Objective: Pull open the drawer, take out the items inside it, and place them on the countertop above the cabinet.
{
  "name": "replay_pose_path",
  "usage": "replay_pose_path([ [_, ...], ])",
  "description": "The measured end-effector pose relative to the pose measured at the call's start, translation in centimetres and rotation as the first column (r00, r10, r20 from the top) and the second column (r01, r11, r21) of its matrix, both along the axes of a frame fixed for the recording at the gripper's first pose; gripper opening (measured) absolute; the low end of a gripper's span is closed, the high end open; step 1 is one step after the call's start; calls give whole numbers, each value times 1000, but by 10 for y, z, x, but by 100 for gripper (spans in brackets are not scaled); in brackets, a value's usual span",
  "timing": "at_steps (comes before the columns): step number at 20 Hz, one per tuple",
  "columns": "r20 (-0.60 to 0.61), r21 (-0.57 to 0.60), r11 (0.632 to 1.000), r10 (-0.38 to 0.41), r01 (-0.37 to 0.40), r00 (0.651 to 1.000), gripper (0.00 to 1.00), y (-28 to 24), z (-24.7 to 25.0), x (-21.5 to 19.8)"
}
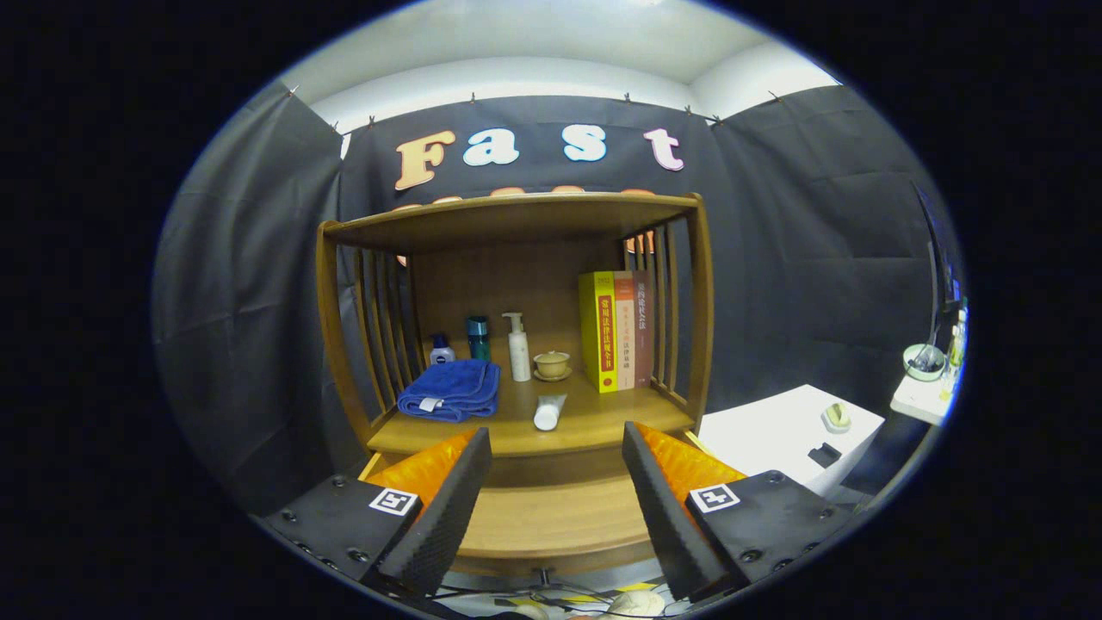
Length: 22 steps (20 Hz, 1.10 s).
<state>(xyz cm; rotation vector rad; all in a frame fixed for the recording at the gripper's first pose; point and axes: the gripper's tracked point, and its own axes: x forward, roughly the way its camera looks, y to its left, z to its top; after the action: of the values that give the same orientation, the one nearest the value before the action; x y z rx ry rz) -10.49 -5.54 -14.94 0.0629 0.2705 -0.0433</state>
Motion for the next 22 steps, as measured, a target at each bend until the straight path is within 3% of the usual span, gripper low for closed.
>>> replay_pose_path([
  [11,-79,-58,998,19,-23,997,98,18,-114,-63],
  [15,-162,-119,990,58,-78,985,97,37,-159,-67],
  [22,-203,-85,995,25,-43,979,95,52,-191,-66],
])
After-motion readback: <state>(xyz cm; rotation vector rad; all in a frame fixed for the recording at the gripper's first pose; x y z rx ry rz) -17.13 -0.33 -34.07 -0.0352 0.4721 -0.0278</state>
